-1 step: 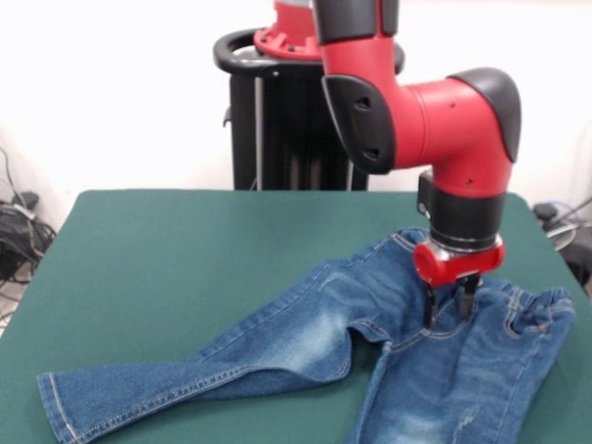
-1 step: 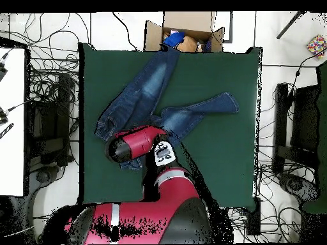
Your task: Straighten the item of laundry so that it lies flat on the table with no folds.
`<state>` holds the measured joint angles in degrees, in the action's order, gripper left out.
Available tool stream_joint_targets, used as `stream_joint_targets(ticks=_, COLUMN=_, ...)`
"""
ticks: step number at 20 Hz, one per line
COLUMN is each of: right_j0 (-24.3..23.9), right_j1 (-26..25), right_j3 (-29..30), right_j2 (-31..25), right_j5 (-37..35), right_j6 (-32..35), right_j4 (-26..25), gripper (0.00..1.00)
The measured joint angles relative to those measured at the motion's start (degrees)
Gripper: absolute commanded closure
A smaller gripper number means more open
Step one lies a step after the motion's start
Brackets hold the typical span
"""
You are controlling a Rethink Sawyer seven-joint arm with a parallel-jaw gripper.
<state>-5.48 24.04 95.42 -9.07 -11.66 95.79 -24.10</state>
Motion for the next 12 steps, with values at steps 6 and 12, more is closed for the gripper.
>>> stream_joint_targets(ticks=6, right_j0=0.33, right_j1=-0.06, right_j3=2.13, right_j2=1.46, right_j5=5.70, right_j6=0.00, right_j4=1.37, gripper=0.00)
stream_joint_targets(ticks=12, right_j0=0.45, right_j1=-0.11, right_j3=2.77, right_j2=2.71, right_j5=8.52, right_j6=0.00, right_j4=1.92, gripper=1.00)
